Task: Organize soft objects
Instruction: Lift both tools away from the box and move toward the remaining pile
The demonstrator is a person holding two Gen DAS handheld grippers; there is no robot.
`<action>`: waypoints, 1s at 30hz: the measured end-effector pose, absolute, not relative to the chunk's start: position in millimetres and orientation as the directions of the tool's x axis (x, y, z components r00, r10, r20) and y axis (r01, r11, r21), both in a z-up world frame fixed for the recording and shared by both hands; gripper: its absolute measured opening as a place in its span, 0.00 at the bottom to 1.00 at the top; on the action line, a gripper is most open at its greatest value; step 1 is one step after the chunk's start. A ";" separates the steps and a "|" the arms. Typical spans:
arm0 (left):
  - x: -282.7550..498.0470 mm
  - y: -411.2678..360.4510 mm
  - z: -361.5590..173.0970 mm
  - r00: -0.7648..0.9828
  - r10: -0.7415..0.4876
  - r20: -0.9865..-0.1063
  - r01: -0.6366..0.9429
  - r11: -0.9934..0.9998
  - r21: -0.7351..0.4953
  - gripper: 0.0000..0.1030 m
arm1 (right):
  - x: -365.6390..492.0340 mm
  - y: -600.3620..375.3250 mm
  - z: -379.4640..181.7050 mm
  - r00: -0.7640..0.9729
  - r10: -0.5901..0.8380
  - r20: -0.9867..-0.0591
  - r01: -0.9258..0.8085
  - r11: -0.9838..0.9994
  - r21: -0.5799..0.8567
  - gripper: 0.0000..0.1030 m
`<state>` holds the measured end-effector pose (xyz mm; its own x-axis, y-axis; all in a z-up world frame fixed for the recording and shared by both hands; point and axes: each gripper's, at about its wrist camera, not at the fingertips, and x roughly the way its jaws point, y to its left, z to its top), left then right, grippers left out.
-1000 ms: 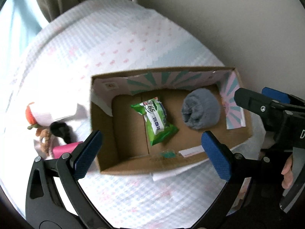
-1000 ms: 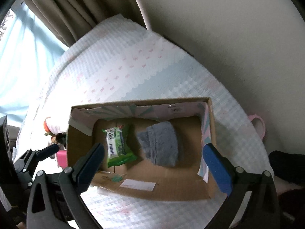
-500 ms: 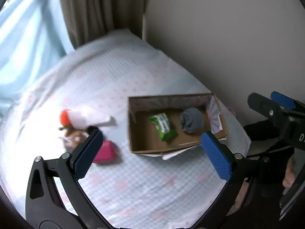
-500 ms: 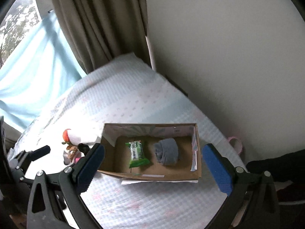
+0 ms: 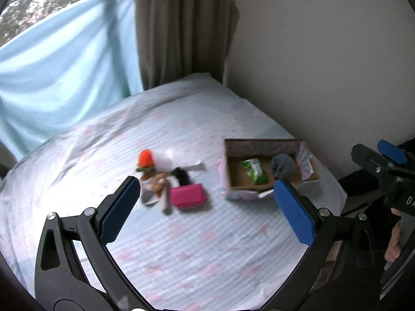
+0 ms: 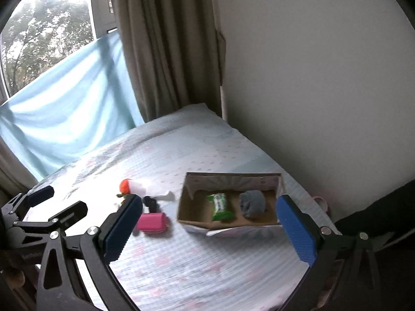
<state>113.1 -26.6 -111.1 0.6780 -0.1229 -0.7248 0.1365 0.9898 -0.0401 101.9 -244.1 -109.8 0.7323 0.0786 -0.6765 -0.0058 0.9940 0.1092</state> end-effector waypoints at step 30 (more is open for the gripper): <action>122.8 124.9 -179.4 0.614 -0.102 -0.783 0.103 0.994 -0.048 0.94 | 106.6 -95.8 -194.7 0.652 0.192 -0.733 -0.171 0.980 0.104 1.00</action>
<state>122.8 124.9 -179.4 0.6140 -0.1016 -0.7827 0.1027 0.9935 -0.0484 106.6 -95.8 -194.7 0.6523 0.1915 -0.7333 -0.1713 0.9798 0.1035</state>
